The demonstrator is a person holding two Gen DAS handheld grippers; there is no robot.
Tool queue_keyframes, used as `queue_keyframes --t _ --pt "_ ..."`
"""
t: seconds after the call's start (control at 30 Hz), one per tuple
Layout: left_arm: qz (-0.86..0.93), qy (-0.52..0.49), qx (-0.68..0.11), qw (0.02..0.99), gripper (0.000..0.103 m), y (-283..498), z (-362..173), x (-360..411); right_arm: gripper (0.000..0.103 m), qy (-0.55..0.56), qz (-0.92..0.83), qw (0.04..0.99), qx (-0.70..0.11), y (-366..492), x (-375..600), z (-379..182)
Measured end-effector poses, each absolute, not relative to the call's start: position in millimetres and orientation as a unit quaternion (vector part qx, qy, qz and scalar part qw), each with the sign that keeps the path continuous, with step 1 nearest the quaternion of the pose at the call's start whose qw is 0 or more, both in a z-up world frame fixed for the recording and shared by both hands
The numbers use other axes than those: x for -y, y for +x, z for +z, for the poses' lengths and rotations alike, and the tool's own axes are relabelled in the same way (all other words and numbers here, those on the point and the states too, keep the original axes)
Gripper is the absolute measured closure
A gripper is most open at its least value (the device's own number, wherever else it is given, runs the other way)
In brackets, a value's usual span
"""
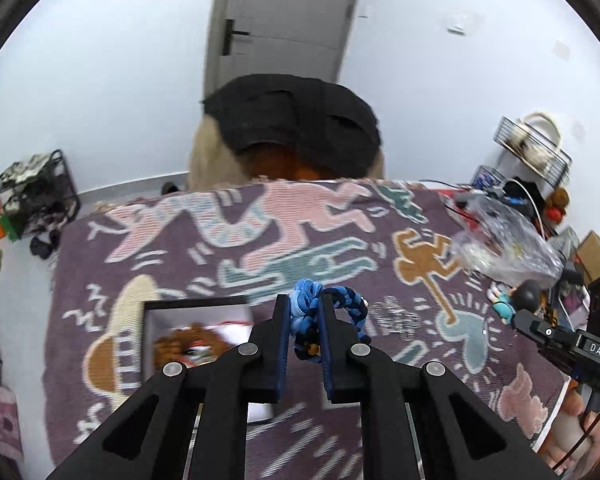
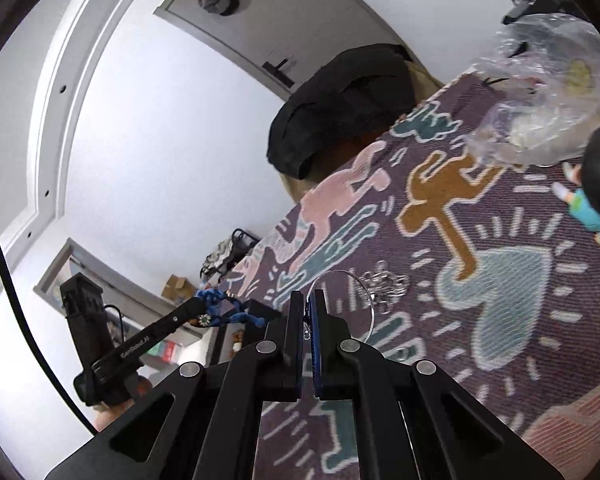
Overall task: Organize jewelry
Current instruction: 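Carry the blue bracelet into the box and open the left gripper while the right gripper drops the hoop in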
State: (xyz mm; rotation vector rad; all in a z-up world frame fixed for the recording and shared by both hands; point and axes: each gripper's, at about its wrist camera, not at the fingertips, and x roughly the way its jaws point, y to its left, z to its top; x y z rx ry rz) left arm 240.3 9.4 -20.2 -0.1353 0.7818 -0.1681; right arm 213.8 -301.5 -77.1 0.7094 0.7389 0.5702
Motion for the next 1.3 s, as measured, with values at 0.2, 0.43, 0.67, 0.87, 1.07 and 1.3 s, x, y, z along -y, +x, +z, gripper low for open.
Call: queue_keyframes --t 0.2,0.43,0.67,0.87,1.07,1.3 --pt "-0.058 -0.084 -0.379 0.92 0.089 230 -26 -49 0.098 0.315 0.29 0.829 -0.359 220 263 -74" --pt "-0.064 -0.106 -0.396 0.91 0.062 230 -37 -70 0.098 0.295 0.311 0.826 -0.365 225 223 -67" --pt "-0.035 -0.124 -0.362 0.923 0.018 214 -33 -101 0.098 0.272 0.349 0.815 -0.375 233 173 -59" --pt "-0.018 -0.141 -0.362 0.921 0.018 205 -36 -126 0.098 0.258 0.378 0.8 -0.388 241 130 -57" --pt "-0.011 -0.142 -0.364 0.92 0.018 200 -39 -135 0.098 0.238 0.395 0.789 -0.407 248 93 -63" --pt "-0.007 -0.149 -0.372 0.916 0.018 202 -45 -140 0.098 0.192 0.371 0.802 -0.428 260 64 -75"
